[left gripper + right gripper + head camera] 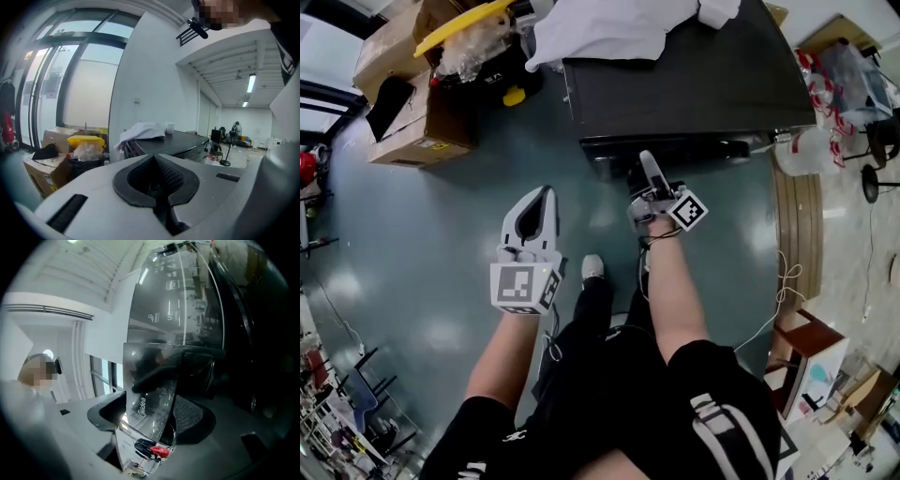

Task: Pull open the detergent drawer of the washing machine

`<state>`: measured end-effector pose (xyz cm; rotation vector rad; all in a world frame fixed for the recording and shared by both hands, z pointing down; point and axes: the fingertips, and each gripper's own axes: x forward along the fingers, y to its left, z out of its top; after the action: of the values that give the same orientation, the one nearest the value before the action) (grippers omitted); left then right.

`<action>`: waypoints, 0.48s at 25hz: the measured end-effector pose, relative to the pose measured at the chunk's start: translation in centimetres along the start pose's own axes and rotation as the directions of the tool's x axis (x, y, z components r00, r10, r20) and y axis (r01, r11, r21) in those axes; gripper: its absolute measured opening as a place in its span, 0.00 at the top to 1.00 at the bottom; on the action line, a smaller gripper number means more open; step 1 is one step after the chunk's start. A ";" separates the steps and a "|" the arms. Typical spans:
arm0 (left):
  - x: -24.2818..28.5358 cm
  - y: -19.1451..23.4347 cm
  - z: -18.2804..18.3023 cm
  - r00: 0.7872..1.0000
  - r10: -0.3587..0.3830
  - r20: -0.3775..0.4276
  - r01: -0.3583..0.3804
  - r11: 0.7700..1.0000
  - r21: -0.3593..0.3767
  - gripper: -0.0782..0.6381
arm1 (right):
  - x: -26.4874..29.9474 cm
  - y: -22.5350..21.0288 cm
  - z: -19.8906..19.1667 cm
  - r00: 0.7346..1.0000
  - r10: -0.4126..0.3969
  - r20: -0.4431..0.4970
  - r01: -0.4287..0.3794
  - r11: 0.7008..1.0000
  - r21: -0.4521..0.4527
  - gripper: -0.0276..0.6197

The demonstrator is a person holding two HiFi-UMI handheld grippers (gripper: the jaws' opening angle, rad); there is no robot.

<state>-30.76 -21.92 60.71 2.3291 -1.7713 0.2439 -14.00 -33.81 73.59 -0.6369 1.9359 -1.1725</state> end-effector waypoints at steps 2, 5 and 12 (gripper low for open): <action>0.0 0.2 -0.5 1.000 0.002 -0.005 -0.002 1.000 -0.008 0.90 | 0.1 -0.2 0.1 0.999 -0.014 0.038 0.013 1.000 0.022 0.52; 0.1 0.2 -0.8 1.000 0.000 -0.010 0.000 1.000 -0.007 0.90 | 0.2 -0.6 0.1 0.995 -0.051 0.080 0.049 0.998 0.027 0.55; -0.6 -0.2 -0.5 1.000 -0.002 0.002 0.002 1.000 -0.007 0.90 | -0.1 -0.7 0.1 0.998 -0.043 0.054 0.039 0.997 0.060 0.57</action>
<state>-30.72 -21.17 61.03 2.3267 -1.7680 0.2355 -13.86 -34.04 74.24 -0.6738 1.8425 -1.2203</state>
